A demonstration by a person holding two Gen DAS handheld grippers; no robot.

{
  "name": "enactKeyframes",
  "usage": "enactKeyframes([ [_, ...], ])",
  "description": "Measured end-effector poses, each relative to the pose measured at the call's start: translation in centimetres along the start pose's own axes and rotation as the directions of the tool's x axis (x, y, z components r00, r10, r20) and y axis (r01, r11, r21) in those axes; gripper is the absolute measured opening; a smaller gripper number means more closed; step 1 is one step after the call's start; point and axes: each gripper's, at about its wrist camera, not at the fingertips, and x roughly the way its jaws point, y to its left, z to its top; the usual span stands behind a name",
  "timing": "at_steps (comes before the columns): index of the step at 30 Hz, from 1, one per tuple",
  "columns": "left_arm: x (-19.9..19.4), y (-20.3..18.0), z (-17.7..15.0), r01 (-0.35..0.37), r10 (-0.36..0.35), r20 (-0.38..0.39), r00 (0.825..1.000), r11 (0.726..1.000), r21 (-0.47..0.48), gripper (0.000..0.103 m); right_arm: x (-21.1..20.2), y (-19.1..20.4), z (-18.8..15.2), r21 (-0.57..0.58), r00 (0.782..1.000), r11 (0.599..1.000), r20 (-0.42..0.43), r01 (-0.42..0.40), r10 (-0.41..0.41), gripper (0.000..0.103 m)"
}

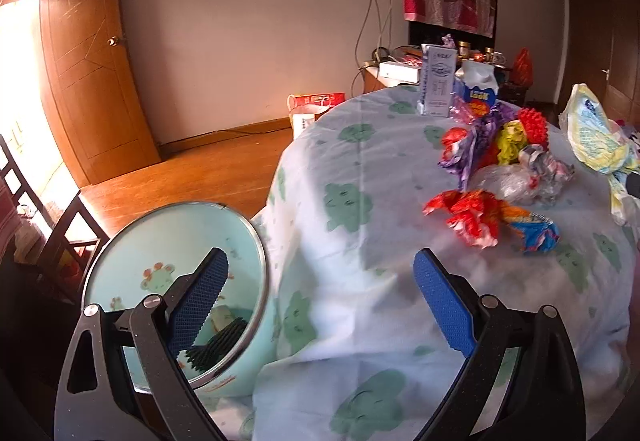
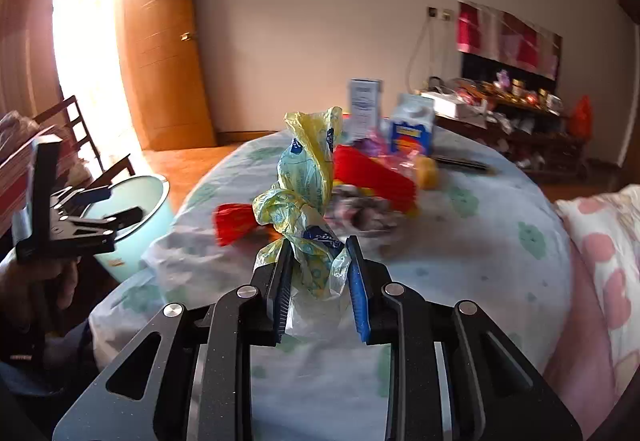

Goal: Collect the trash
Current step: 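Grasp the red-and-blue wrapper with the left tool while the right tool holds the yellow bag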

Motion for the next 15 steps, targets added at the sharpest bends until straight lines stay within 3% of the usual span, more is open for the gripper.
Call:
enactKeyframes([
  [4, 1.5, -4.2, 1.5, 0.049, -0.050, 0.012, 0.999, 0.997, 0.063, 0.092, 1.4, -5.6, -0.8, 0.090, 0.991, 0.988, -0.036, 0.129, -0.126, 0.027],
  [9, 4.2, -7.9, 2.2, 0.087, -0.084, -0.032, 0.996, 0.989, 0.116, 0.090, 3.1, -9.3, -2.9, 0.154, 0.984, 0.974, -0.088, 0.164, -0.152, 0.028],
  [12, 5.8, -9.1, 2.2, 0.122, -0.111, -0.086, 0.990, 0.984, 0.128, 0.079, 3.7, -10.4, -3.5, 0.174, 0.987, 0.974, -0.095, 0.148, -0.133, 0.028],
  [15, 7.1, -9.8, 1.8, 0.159, -0.139, -0.140, 0.980, 0.978, 0.138, 0.046, 3.7, -10.3, -4.0, 0.179, 0.989, 0.975, -0.088, 0.130, -0.116, 0.028],
])
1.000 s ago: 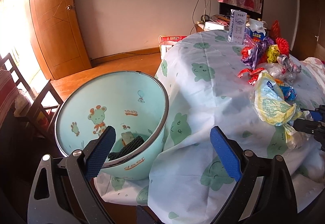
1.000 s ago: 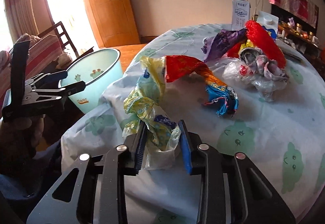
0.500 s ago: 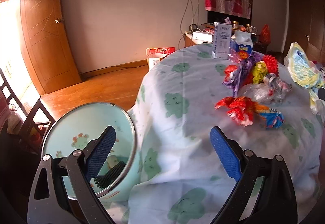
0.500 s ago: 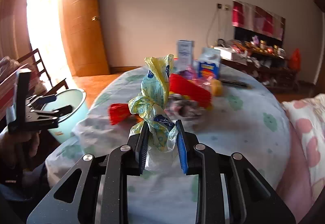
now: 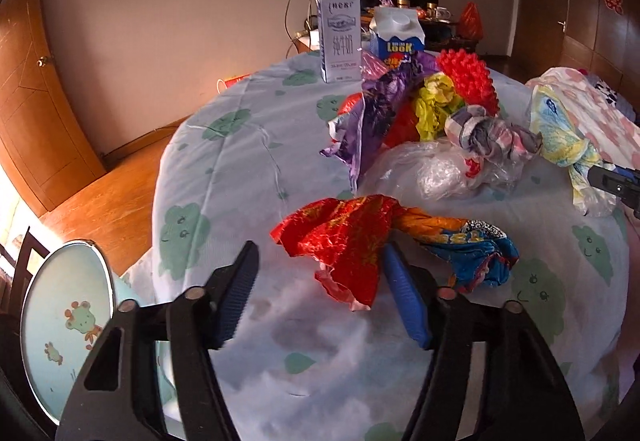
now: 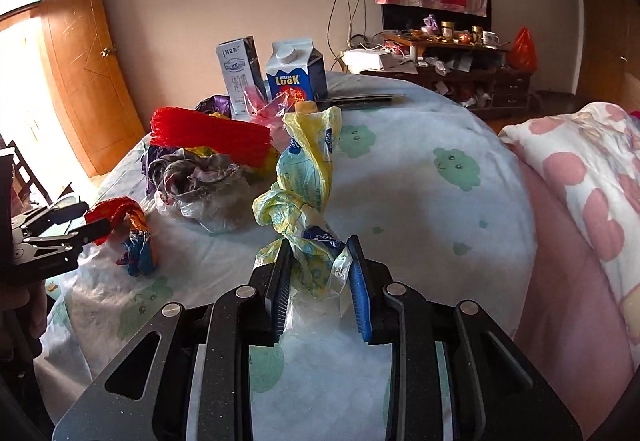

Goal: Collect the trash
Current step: 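Grasp the red-and-blue wrapper with the left tool while the right tool holds the yellow bag, then carry the red wrapper and yellow bag over the light-blue bin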

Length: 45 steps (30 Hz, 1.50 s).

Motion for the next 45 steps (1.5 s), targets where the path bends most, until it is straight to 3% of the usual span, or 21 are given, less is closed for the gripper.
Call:
enactKeyframes([
  [1, 0.3, -0.2, -0.1, 0.015, -0.014, -0.016, 1.000, 1.000, 0.013, 0.020, 0.1, 0.0, -0.1, 0.000, 1.000, 1.000, 0.000, -0.007, 0.007, 0.028],
  [2, 0.5, -0.3, -0.2, 0.018, -0.018, -0.024, 1.000, 1.000, 0.017, 0.012, 0.1, 0.2, -0.1, 0.000, 1.000, 1.000, -0.001, -0.011, 0.011, 0.028],
  [7, -0.8, 0.1, -0.4, 0.019, -0.019, 0.003, 1.000, 1.000, 0.015, 0.005, 0.1, 0.9, -0.3, -0.007, 1.000, 1.000, -0.001, -0.023, 0.023, 0.028],
  [16, -5.9, 2.8, -0.2, -0.025, 0.027, 0.113, 0.993, 0.999, -0.025, 0.004, -2.4, 3.2, 1.4, -0.045, 0.995, 0.998, 0.083, -0.046, 0.050, 0.028],
  [36, -10.4, 9.6, -1.8, -0.109, 0.132, 0.170, 0.977, 0.984, -0.140, 0.004, -3.0, 11.5, 3.8, -0.197, 0.978, 0.969, 0.119, -0.146, 0.171, 0.028],
  [45, -11.4, 13.3, -3.6, -0.182, 0.214, 0.146, 0.966, 0.962, -0.204, 0.004, -1.1, 16.4, 4.7, -0.258, 0.966, 0.942, 0.090, -0.212, 0.242, 0.028],
])
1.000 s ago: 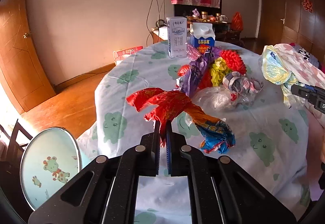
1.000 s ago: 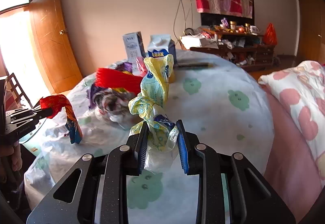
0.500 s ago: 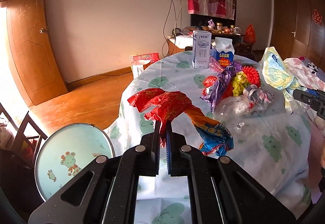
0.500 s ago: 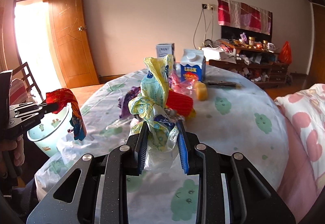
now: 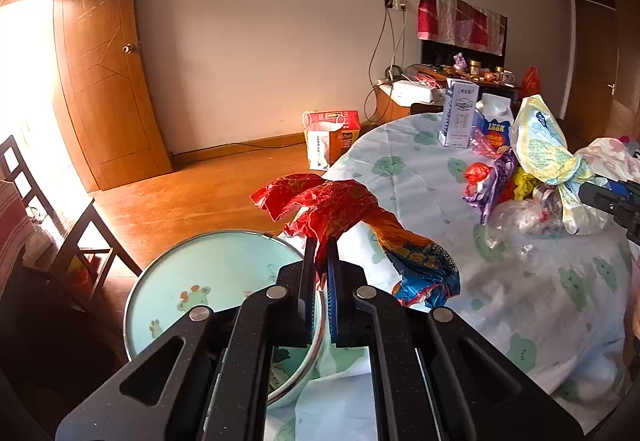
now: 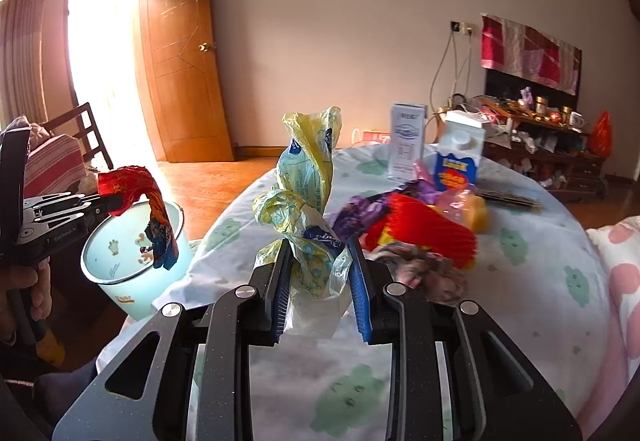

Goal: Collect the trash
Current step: 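Carry the red wrapper and yellow bag over the light-blue bin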

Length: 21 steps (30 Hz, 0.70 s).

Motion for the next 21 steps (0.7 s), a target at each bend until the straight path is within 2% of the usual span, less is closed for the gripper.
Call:
enactKeyframes([
  [8, 0.5, 3.1, -1.2, -0.077, 0.076, -0.039, 0.996, 0.997, -0.028, 0.004, 3.4, 3.4, 0.5, -0.033, 0.998, 0.998, -0.037, -0.060, 0.058, 0.028],
  [21, 1.0, 6.8, -2.4, -0.164, 0.158, -0.076, 0.984, 0.984, -0.073, 0.004, 7.4, 8.2, 1.3, -0.102, 0.989, 0.987, -0.094, -0.127, 0.118, 0.028],
])
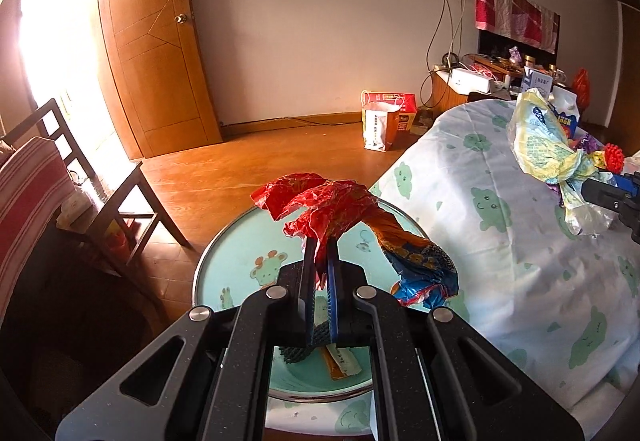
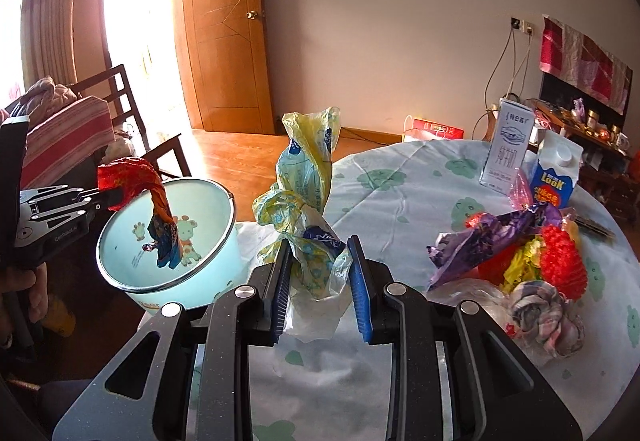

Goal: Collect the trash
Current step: 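Carry the red wrapper and yellow bag over the light-blue bin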

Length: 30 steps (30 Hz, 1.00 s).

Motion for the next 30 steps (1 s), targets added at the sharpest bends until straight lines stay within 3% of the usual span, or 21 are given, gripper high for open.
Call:
enactKeyframes([
  [30, 1.0, 6.5, -1.3, -0.150, 0.146, -0.055, 0.988, 0.987, -0.061, 0.004, 6.9, 6.4, 2.9, -0.135, 0.991, 0.983, -0.073, -0.122, 0.113, 0.028],
])
